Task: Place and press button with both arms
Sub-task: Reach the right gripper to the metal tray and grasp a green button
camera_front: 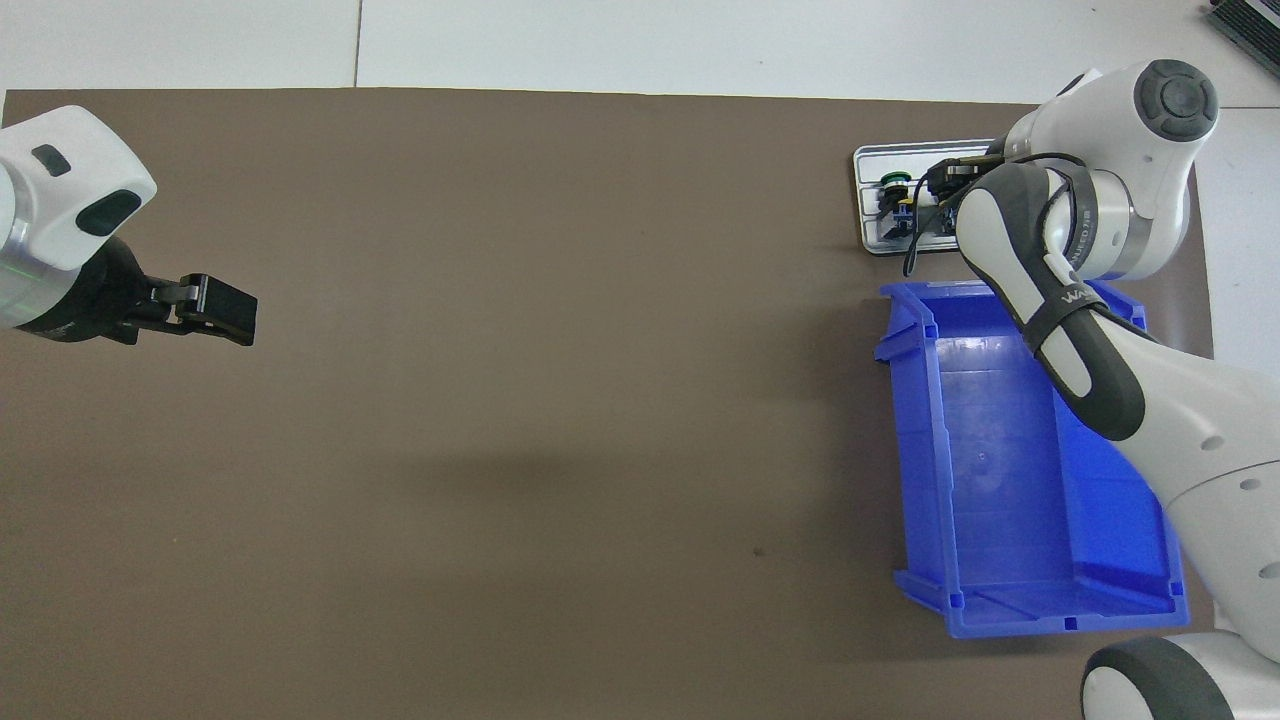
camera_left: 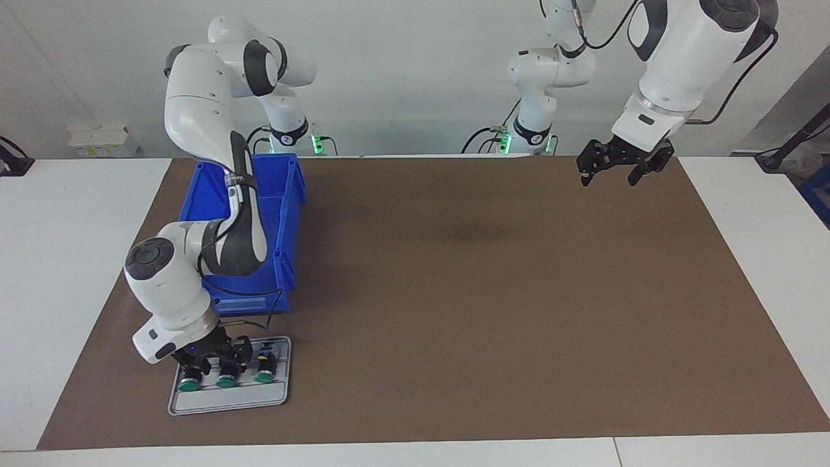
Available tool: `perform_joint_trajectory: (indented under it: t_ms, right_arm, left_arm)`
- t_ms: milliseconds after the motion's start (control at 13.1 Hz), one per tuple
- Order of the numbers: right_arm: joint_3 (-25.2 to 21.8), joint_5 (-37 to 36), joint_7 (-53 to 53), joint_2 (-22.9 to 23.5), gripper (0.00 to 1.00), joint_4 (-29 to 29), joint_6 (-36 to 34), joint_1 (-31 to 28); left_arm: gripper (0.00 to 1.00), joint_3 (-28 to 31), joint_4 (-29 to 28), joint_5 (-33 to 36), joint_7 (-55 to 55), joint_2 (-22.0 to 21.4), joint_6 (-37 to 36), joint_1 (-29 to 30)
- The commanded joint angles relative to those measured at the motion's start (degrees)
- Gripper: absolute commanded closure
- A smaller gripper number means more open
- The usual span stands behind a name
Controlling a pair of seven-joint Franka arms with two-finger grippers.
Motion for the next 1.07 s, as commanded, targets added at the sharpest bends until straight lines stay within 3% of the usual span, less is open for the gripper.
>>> perform_joint_trajectory:
  t_ms: [0, 229, 305, 686, 990]
  right_arm:
    - [0.37, 0.99, -1.57, 0.48, 0.24, -0.84, 1.76, -0.53]
    - [0.46, 0.99, -1.66, 0.21, 0.26, -1.81, 1.76, -0.71]
    - [0.37, 0.99, -1.75, 0.12, 0.33, -2.08, 1.59, -0.71]
    - [0.37, 0.81, -2.46, -0.23, 0.98, -1.99, 1.76, -0.62]
    - [0.37, 0.9, -1.14, -3.56, 1.0, -2.17, 1.06, -0.45]
  left_arm:
    - [0.0, -0.19, -2.07, -0.68, 1.09, -1.92, 0.15, 0.9]
    - [0.0, -0.19, -2.07, -0.68, 1.09, -1.92, 0.15, 0.81]
    - [0.0, -0.19, -2.07, -0.68, 1.01, -1.92, 0.15, 0.9]
    - [0.0, -0.19, -2.07, -0.68, 1.09, -1.92, 0.24, 0.81]
    - [0.0, -0.19, -2.07, -0.68, 1.09, -1.92, 0.15, 0.81]
